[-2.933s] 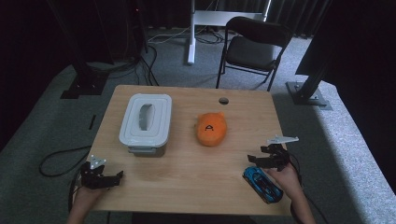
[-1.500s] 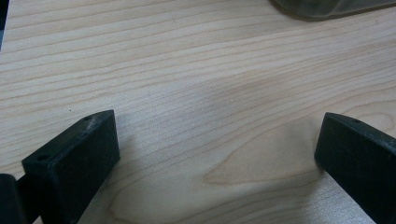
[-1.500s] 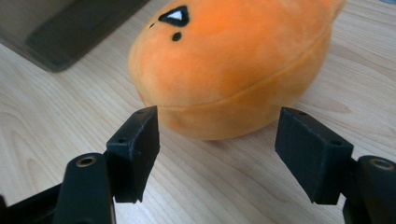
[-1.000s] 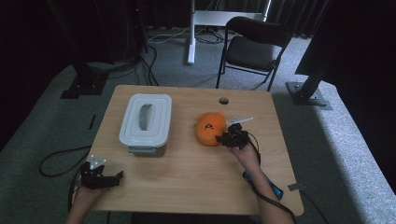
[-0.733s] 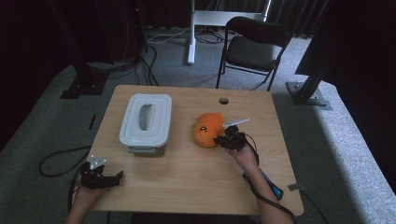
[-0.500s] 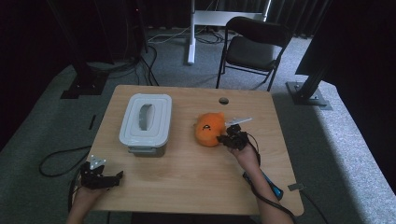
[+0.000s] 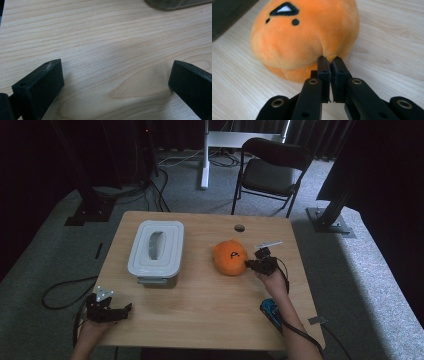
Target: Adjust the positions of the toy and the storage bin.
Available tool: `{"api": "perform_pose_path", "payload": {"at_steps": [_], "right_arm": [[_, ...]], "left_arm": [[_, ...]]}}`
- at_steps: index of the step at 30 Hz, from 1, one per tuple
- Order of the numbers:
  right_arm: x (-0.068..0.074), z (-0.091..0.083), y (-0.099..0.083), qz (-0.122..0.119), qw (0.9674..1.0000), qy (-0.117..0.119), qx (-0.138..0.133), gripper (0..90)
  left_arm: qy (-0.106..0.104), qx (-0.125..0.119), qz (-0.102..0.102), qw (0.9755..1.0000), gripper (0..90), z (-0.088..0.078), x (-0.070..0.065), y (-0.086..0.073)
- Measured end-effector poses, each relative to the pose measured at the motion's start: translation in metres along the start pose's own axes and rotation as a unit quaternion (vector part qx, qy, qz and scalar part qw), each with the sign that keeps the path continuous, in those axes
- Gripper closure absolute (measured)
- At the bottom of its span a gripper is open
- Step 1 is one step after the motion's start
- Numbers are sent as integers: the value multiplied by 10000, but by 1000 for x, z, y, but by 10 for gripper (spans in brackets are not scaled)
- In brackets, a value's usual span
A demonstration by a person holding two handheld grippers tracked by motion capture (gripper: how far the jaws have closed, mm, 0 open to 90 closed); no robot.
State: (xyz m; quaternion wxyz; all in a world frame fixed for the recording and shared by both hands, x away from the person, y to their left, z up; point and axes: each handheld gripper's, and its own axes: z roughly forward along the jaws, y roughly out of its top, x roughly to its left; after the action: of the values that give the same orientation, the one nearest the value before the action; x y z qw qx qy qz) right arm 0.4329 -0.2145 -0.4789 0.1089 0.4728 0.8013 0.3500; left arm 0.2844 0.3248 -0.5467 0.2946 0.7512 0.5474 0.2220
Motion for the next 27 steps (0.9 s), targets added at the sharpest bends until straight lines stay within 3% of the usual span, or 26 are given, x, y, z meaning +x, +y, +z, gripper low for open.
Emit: {"api": "perform_pose_path", "payload": {"at_steps": [9, 11, 14, 16, 21, 25, 27], "right_arm": [[-18, 4, 13, 209, 9995, -250, 25, 866], [-20, 5, 15, 237, 9989, -394, 48, 865], [-22, 4, 15, 369, 9989, -291, -9, 847], [-19, 0, 13, 361, 9990, -250, -74, 838], [-10, -23, 8, 420, 9985, -203, -300, 707], [10, -37, 0, 361, 9985, -69, -401, 590], [19, -36, -6, 458, 9982, 55, -390, 558]], "left_arm": [[5, -2, -10, 10000, 3, 0, 0, 0], [5, 0, -9, 10000, 3, 0, 0, 0], [11, -2, -15, 10000, 3, 0, 0, 0], [11, -1, -15, 10000, 3, 0, 0, 0], [11, -2, -17, 10000, 3, 0, 0, 0], [11, -1, -14, 10000, 3, 0, 0, 0], [11, -1, -17, 10000, 3, 0, 0, 0]]}}
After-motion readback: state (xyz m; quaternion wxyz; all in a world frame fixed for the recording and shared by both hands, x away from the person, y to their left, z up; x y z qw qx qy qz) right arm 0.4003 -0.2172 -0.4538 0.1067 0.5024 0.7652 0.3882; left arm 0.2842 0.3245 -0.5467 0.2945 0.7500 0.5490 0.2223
